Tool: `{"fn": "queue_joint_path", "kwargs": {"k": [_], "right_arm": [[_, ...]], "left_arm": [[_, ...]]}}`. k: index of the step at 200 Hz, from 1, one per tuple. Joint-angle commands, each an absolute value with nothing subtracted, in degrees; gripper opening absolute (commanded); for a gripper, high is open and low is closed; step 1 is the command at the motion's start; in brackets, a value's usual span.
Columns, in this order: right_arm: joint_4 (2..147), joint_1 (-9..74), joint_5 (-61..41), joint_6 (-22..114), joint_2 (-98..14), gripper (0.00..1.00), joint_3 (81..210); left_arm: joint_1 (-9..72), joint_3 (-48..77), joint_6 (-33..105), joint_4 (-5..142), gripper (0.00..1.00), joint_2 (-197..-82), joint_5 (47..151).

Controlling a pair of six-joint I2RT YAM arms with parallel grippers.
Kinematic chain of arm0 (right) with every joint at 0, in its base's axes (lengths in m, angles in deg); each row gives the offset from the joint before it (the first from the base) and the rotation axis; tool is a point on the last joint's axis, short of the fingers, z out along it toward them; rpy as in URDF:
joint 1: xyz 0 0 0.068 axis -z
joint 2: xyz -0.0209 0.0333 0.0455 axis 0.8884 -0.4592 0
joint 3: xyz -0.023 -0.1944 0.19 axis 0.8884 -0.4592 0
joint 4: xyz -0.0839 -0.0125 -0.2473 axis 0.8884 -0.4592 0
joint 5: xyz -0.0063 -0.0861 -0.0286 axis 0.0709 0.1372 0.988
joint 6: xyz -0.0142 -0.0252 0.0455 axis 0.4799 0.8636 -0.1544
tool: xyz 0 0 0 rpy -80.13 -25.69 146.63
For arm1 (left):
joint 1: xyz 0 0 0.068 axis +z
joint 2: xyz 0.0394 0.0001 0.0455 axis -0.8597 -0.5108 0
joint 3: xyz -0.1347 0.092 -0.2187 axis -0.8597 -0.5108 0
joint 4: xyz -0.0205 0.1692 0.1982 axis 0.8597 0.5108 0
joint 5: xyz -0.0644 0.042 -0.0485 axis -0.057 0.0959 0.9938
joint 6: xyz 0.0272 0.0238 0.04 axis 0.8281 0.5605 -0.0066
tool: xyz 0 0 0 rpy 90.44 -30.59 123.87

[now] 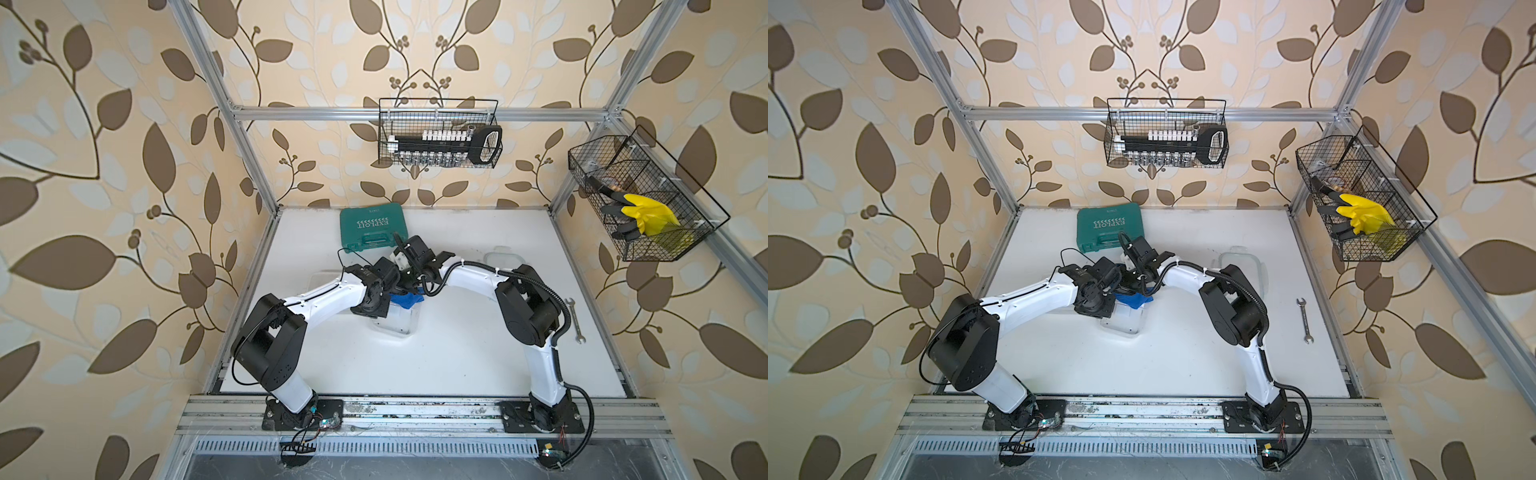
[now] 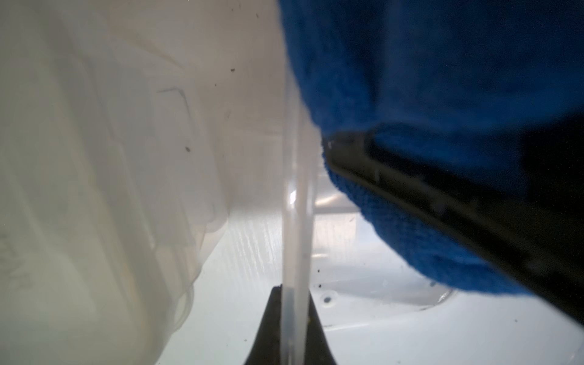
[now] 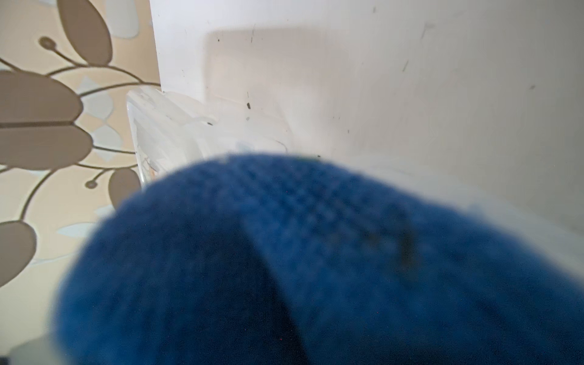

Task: Wipe the insides of the lunch boxes
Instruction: Wipe the dirt inside the lunch box.

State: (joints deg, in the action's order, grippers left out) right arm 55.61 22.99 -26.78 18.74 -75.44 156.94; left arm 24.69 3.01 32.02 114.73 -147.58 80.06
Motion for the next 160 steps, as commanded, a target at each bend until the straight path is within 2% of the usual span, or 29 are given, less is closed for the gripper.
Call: {"fn": "queue_joint_path", "kwargs": {"k": [1, 55, 130, 160], "right_arm": [[40.7, 18.4, -29.0, 24.1, -78.5, 0.0, 155.2], [26.4, 16.1, -22.6, 34.6, -77.9, 0.0, 156.2], [25.6, 18.7, -21.3, 37.7, -72.8, 0.0, 147.3], [19.4, 19.1, -17.7, 42.5, -72.4, 0.0, 148.2]], "left_arm": [[24.2, 7.7, 32.5, 96.7, 0.0, -141.2, 73.7], [25.0, 11.6, 31.1, 98.0, 0.0, -144.1, 70.2], [26.8, 9.2, 31.7, 96.0, 0.0, -144.2, 68.9], [27.6, 8.8, 31.4, 96.3, 0.0, -144.2, 69.0]]}}
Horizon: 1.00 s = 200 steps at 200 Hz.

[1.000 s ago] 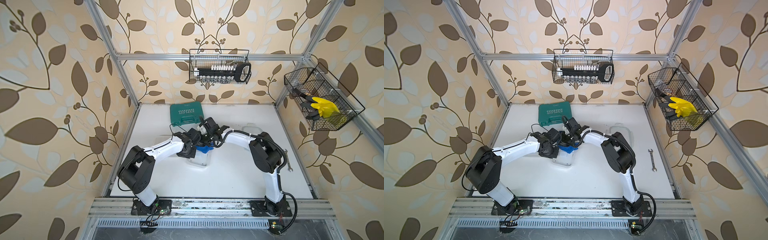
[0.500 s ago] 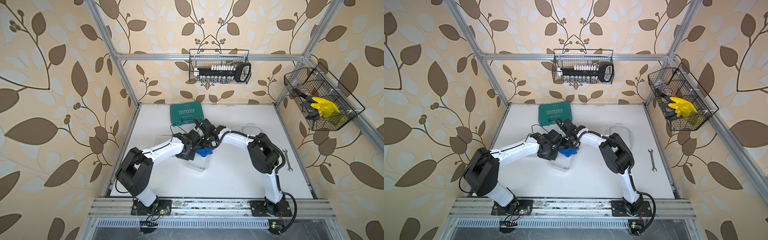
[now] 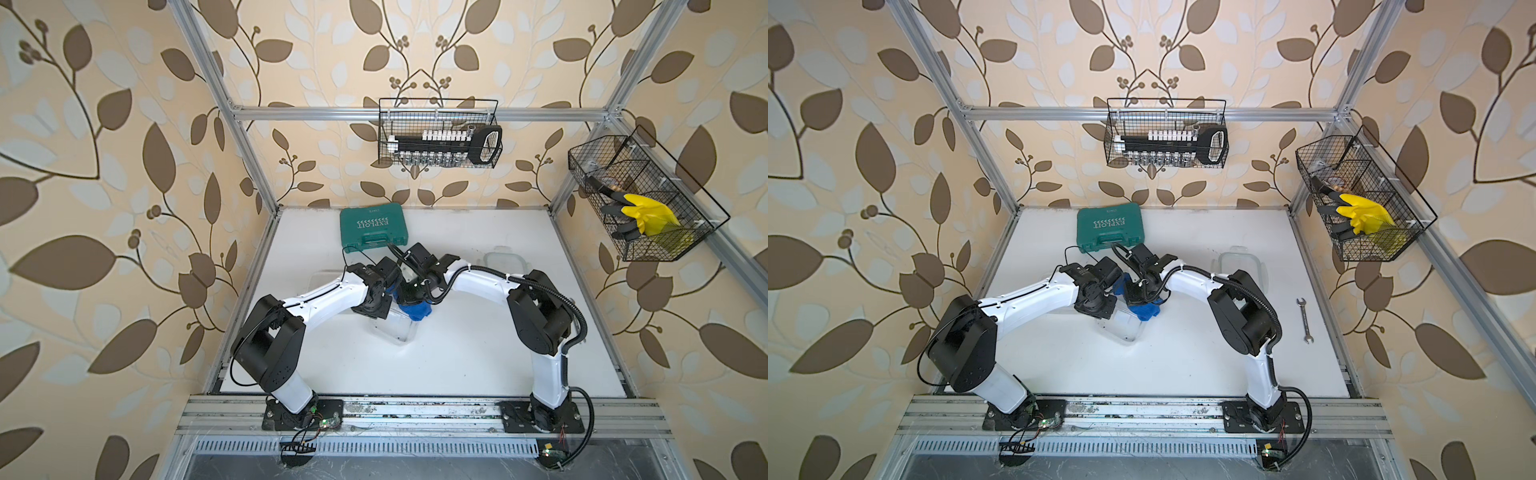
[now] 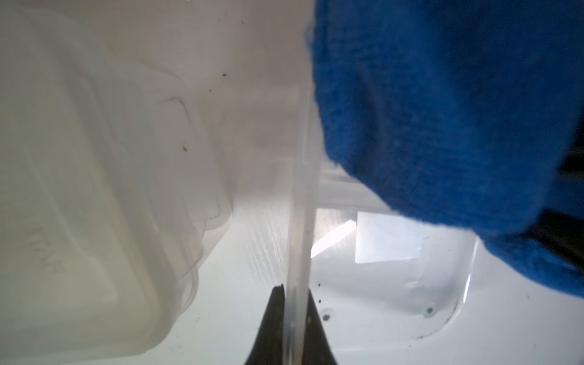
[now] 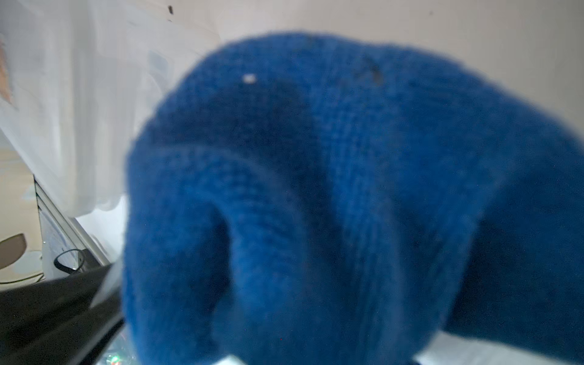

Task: Wipe the insides of the lunch boxes
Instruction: Wipe the dirt inside the lunch box.

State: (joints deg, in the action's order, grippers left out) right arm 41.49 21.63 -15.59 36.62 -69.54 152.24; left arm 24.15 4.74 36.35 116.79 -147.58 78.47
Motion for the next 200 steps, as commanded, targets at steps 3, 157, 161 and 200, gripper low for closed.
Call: {"fn": "queue_joint_path", "kwargs": {"k": [3, 157, 161, 200], "right_arm": [[18.7, 19.2, -16.9, 42.9, -72.4, 0.0, 148.3], [24.5, 31.8, 5.3, 36.1, -74.0, 0.0, 159.1], [25.7, 31.9, 5.0, 35.2, -73.9, 0.0, 159.1], [40.4, 32.5, -2.5, 26.4, -74.3, 0.0, 157.4]], "left_arm": [[27.6, 8.8, 31.3, 96.3, 0.0, -144.2, 69.1], [26.3, 2.0, 32.3, 87.1, 0.0, -142.7, 86.5], [26.0, 1.6, 32.4, 86.8, 0.0, -142.7, 86.7], [23.4, 0.0, 33.0, 84.2, 0.0, -142.5, 88.1]]}}
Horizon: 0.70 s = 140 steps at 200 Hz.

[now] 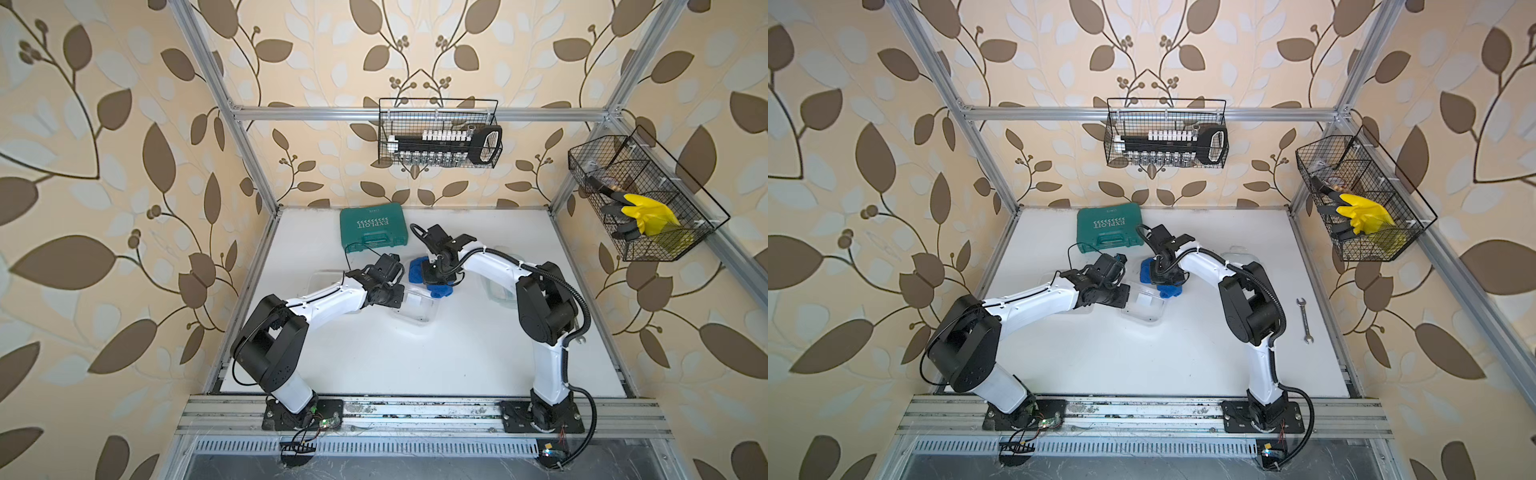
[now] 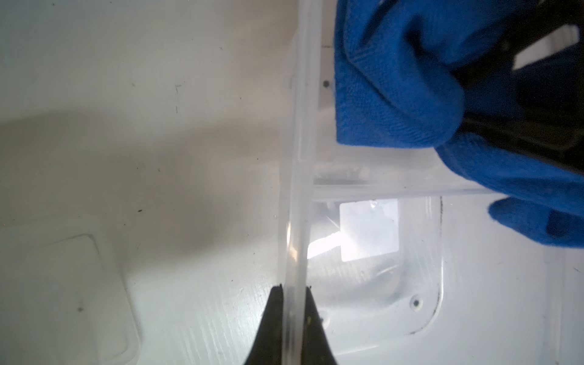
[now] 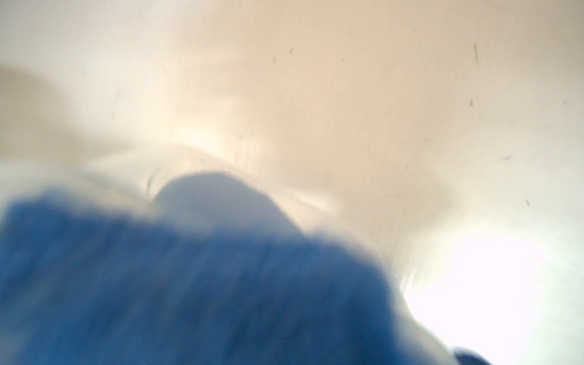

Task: Wipe the insides of the lunch boxes
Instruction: Wipe the dirt inside the lunch box.

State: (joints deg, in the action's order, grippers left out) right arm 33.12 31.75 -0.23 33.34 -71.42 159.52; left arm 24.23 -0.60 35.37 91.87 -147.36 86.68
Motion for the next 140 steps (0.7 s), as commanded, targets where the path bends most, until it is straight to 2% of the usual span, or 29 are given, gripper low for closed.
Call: {"fn": "queue_joint_path", "kwargs": {"k": [1, 80, 140], "right_arm": [[40.8, 32.5, -2.7, 26.3, -74.4, 0.0, 157.4], [66.3, 30.2, -14.9, 12.1, -76.9, 0.0, 153.8], [71.7, 26.7, -28.1, 12.5, -83.5, 0.0, 159.5]], "left_arm": [[23.3, 0.0, 33.1, 84.2, 0.0, -142.5, 88.1], [19.9, -0.7, 35.5, 81.8, 0.0, -142.9, 89.4], [19.8, -1.8, 37.3, 81.7, 0.0, -141.4, 90.6]]}}
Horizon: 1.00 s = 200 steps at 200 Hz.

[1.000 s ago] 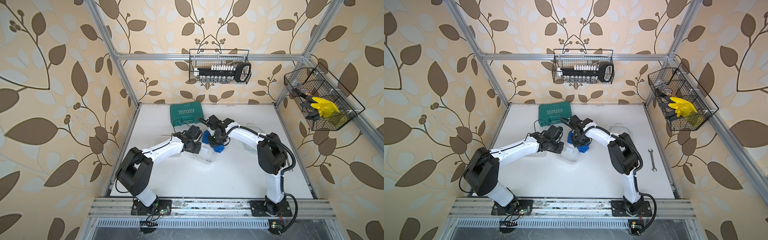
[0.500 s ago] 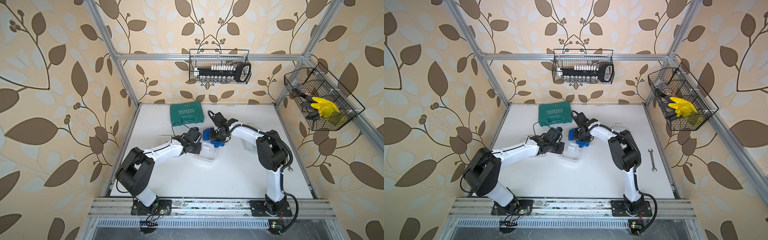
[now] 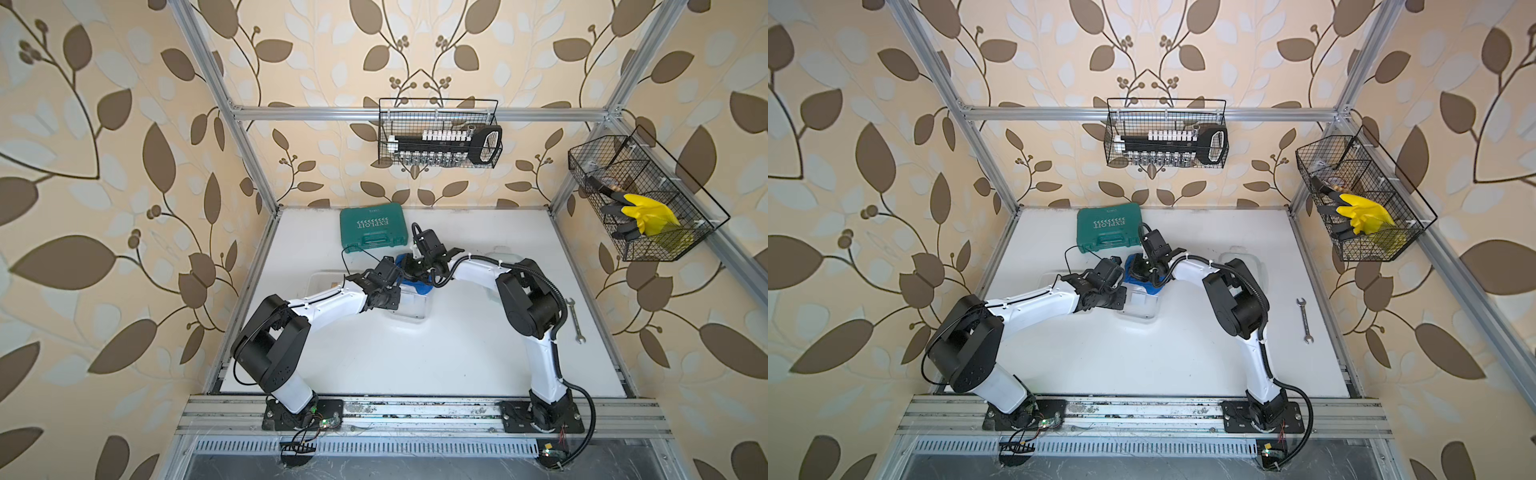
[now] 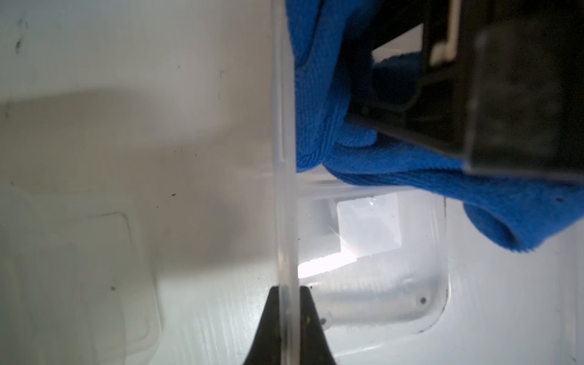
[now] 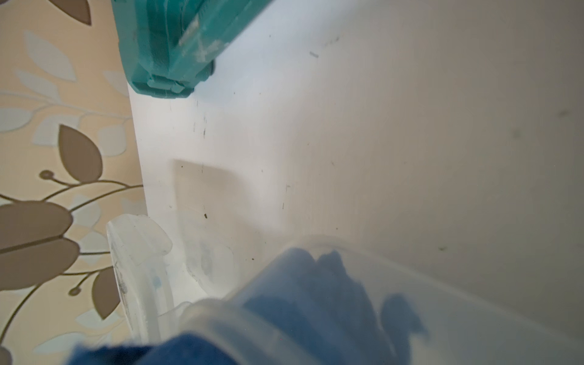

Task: Wipe the insides of the lunch boxes
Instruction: Wipe the dirt inside the lunch box.

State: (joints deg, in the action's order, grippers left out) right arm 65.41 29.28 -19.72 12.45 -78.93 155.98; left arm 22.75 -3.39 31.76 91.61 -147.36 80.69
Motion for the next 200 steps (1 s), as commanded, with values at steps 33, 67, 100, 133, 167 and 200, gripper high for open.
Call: {"fn": "queue_joint_path", "kwargs": {"k": [33, 67, 100, 133, 167, 200], "right_arm": [[71.6, 25.8, -36.2, 13.6, -84.0, 0.0, 158.6], [55.7, 24.3, -41.1, 23.0, -84.7, 0.0, 162.4], [30.8, 24.2, -34.2, 38.5, -84.6, 0.0, 165.5], [14.3, 24.2, -19.8, 48.3, -83.6, 0.0, 165.9], [5.5, 24.9, -6.6, 52.1, -83.0, 0.0, 165.5], [1.2, 26.2, 8.7, 53.3, -82.7, 0.0, 166.0]], "left_arm": [[19.7, -1.6, 38.0, 81.5, 0.0, -141.7, 89.6], [20.0, 0.5, 38.4, 83.5, 0.0, -143.2, 87.3], [21.6, 0.8, 38.1, 84.8, 0.0, -142.5, 84.1], [23.2, 2.5, 37.6, 87.8, 0.0, -143.5, 81.2], [23.5, 3.6, 37.0, 90.3, 0.0, -144.3, 76.7], [23.4, 3.8, 36.8, 91.6, 0.0, -144.8, 74.0]]}}
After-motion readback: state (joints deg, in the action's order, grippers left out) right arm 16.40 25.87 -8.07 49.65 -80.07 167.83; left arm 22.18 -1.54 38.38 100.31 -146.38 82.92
